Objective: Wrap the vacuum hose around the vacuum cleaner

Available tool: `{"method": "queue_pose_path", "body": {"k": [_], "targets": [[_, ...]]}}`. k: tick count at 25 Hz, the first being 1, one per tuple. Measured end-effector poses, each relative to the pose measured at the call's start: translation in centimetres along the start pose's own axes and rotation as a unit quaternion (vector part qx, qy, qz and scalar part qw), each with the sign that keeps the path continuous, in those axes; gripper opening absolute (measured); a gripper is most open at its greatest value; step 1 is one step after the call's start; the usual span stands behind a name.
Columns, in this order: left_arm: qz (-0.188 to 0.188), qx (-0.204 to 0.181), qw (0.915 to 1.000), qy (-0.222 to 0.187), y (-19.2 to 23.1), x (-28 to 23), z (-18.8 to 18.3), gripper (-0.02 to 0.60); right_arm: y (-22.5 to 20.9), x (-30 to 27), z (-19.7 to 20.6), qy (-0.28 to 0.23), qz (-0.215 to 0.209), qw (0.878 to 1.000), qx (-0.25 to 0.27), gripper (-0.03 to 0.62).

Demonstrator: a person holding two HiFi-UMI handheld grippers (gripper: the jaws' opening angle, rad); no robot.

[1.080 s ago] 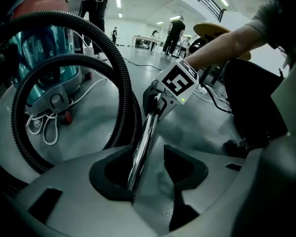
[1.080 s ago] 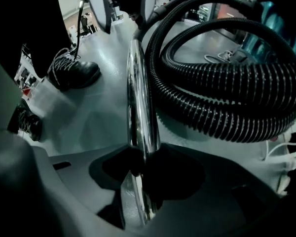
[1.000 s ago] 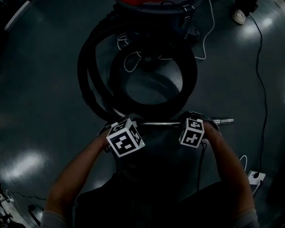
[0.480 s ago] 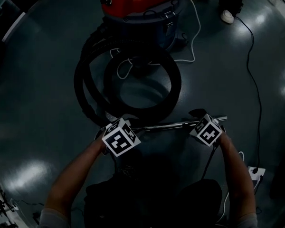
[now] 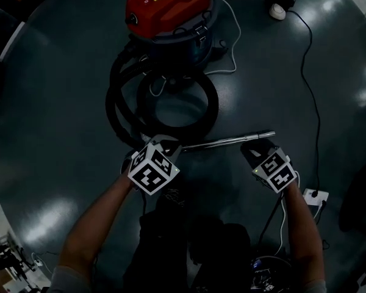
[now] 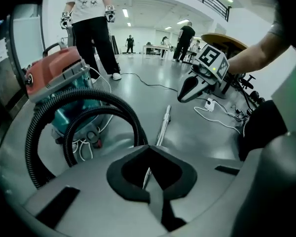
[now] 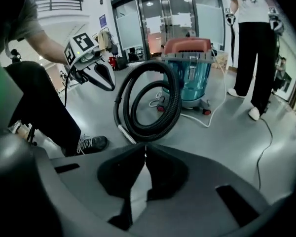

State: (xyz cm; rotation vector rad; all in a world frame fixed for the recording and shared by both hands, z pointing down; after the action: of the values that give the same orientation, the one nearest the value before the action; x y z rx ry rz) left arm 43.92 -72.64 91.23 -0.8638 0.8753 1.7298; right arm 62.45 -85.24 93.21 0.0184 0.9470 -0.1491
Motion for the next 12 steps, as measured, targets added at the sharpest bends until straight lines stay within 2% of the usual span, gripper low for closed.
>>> {"method": "queue_pose_path", "body": {"k": [1, 5, 12], "targets": [[0.001, -0.002, 1.0000, 0.001, -0.8, 1.4, -0.7, 0.008, 0.7, 1.3, -1.2, -0.009, -0.002, 1.000, -0.005, 0.006], [0.007, 0.008, 0.9998, -0.015, -4.2, 7.6, -3.6, 0.006, 4.0, 7.0, -6.3, -0.053, -0.025, 0.998, -0.033, 0.005], [0.005, 0.050, 0.9948, -0.088, -8.7, 19.5, -9.5, 0.006, 8.2, 17.2, -15.2, -0.123, -0.010, 0.990, -0.068, 0.005]]}}
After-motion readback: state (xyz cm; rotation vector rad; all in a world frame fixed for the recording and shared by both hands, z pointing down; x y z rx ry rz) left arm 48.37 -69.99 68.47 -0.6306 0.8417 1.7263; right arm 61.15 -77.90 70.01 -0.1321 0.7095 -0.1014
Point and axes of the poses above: the fingertips, and each gripper's own axes: x backward along the fingers, y to its left, z out of its underside, the point moved 5 cm from there along x, backward along the fingers, and after that the axes turned 8 degrees about x, right-handed, at the moved point
